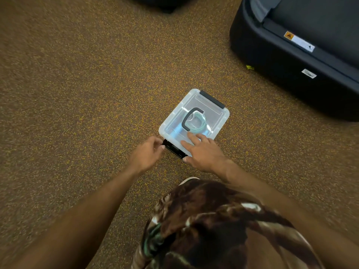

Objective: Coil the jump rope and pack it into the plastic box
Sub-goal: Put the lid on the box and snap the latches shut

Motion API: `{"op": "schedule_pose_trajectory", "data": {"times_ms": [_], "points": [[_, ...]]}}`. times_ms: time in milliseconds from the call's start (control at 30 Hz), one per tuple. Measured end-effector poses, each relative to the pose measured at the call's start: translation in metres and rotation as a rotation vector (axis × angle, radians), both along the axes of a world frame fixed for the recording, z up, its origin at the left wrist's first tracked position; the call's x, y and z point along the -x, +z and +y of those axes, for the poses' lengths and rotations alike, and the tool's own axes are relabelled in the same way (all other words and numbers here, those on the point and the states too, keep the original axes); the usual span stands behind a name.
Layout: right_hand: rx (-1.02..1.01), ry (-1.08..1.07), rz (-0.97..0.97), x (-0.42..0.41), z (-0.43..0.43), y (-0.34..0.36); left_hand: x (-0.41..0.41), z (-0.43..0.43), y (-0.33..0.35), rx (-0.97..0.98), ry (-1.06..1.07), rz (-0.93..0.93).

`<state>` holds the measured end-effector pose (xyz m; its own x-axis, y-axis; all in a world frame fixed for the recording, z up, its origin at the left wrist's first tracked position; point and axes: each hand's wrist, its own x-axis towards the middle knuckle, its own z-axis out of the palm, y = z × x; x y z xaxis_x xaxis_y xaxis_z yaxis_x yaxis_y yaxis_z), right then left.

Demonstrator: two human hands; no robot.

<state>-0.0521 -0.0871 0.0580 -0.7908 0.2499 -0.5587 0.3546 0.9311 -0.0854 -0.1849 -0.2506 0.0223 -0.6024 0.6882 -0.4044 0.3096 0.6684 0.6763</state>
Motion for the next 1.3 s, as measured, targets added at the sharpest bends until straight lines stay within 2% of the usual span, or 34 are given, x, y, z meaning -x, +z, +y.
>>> {"op": "schedule_pose_trajectory", "data": {"times_ms": [100,333,867,1300], "points": [[-0.030,0.042,0.009,-0.001,0.004,-0.001,-0.005,0.008,-0.002,-0.048,0.240,-0.350],[-0.045,0.084,-0.019,0.001,0.008,0.004,-0.013,0.022,-0.007,-0.119,0.495,-0.631],[-0.082,0.106,-0.071,0.004,0.006,0.007,-0.011,0.027,0.001,-0.168,0.729,-0.879],[-0.064,0.101,-0.088,0.004,0.004,0.013,-0.009,0.037,0.012,-0.159,0.826,-0.865]]}}
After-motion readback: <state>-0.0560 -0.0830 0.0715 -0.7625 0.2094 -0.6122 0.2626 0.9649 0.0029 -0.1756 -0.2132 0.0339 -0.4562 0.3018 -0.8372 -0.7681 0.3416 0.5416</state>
